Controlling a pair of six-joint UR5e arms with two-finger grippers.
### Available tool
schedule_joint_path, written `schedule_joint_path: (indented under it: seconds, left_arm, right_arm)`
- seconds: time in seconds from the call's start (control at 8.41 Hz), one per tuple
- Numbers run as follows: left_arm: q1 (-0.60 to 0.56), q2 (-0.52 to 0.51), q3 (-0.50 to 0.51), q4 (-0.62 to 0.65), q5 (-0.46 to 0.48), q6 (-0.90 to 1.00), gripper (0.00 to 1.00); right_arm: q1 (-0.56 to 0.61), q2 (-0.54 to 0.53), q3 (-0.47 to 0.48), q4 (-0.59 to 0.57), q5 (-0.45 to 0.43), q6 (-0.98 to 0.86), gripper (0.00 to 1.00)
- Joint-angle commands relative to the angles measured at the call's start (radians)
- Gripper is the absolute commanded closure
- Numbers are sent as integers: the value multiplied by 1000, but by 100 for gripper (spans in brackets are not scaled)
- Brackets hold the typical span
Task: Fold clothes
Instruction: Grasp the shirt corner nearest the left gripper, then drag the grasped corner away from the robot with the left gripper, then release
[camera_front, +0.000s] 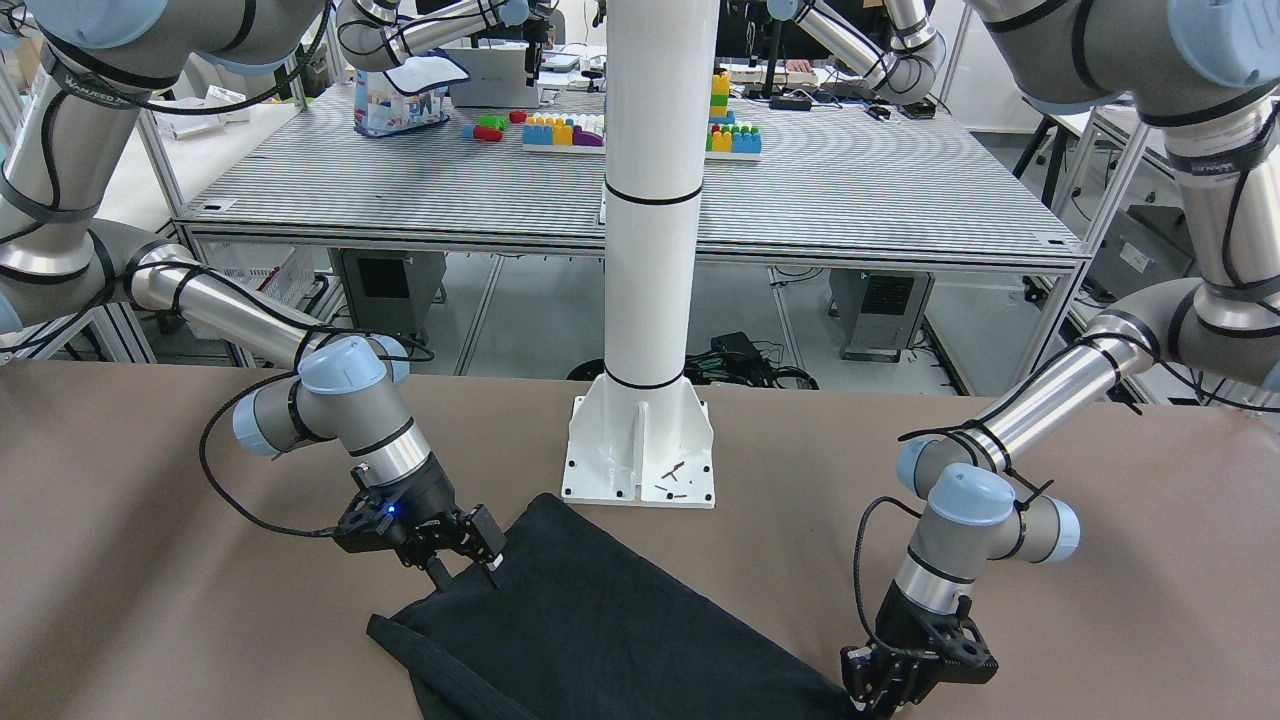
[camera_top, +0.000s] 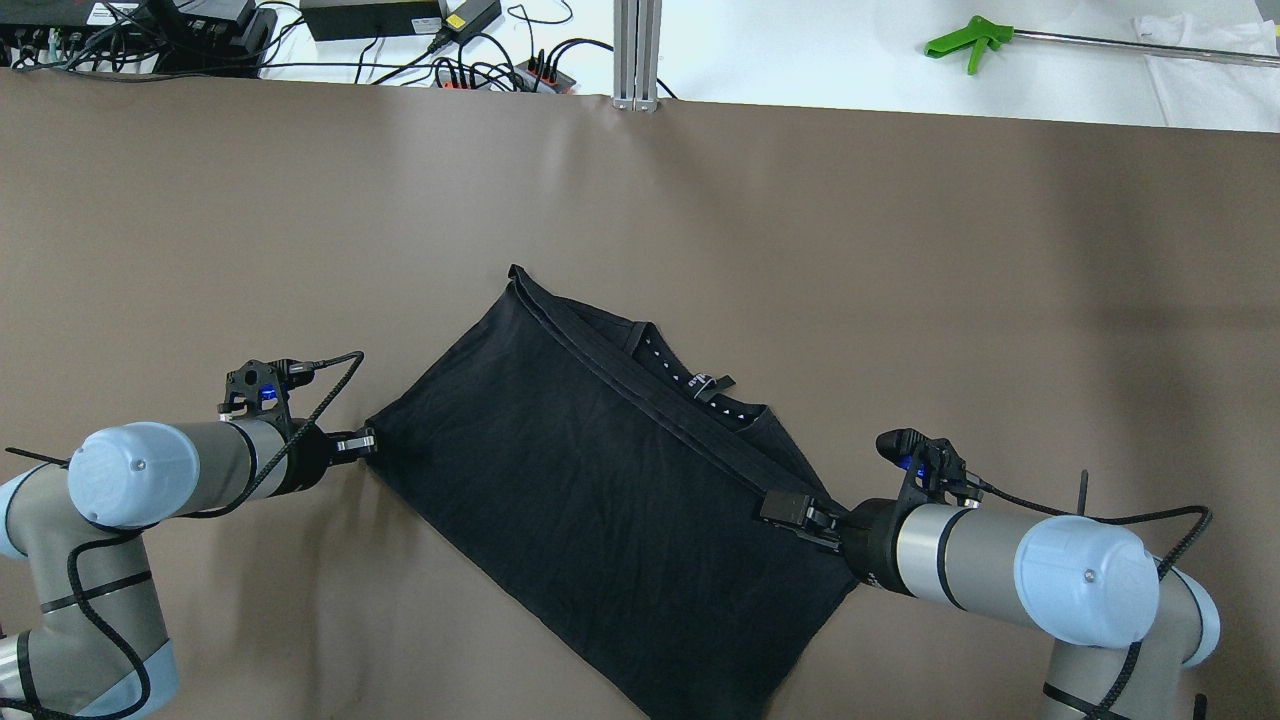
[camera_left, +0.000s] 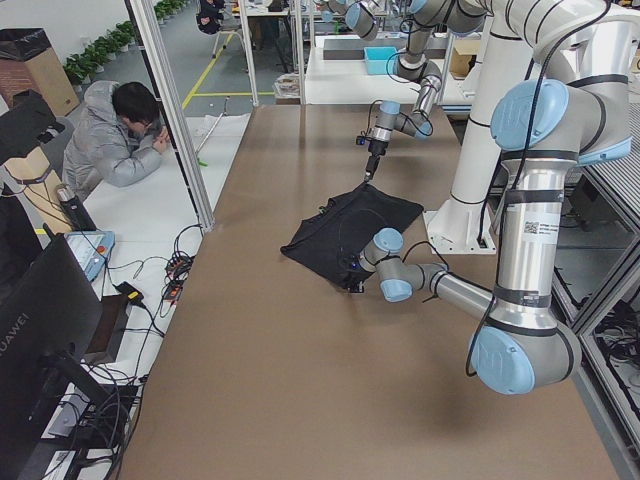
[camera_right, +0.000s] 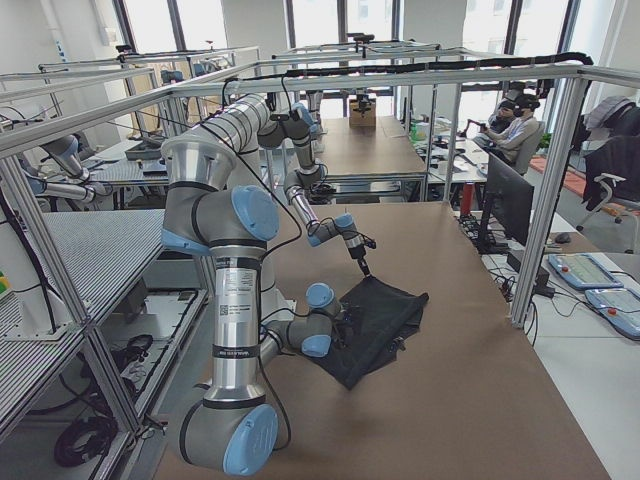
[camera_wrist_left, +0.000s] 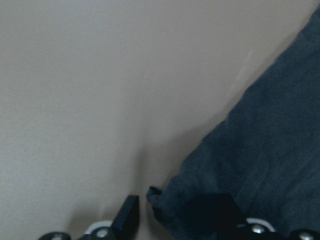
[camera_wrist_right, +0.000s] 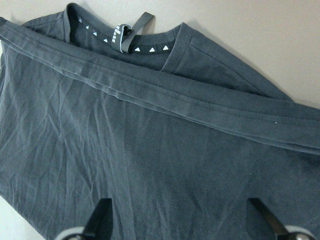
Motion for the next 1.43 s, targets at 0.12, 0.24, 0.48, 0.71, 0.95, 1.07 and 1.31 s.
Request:
schedule_joint_path:
  seconds: [0.12,0.24,0.48,0.71,0.95,1.07,1.31]
  left_arm:
    - [6,-34,-16,5,-4,-11,100]
    - [4,-35,-21,6,-7,-11,100]
    - [-60,-66,-7,58,-7,4,100]
    - [-144,-199,25,222,-10,33,100]
    - [-196,-355,198,232,-10,40,100]
    - [-221,-450,320,221,-12,40,100]
    - [-238,-605,494,220,-7,41,100]
  right_arm:
    - [0,1,3,0,0,3,6]
    - [-2,1,3,0,0,6,6]
    - [-2,1,2,0,0,6,6]
    - [-3,2,2,0,0,12,6]
    - [-3,2,2,0,0,12,6]
    - [-3,2,0,0,0,11,6]
    - [-2,2,0,0,0,5,6]
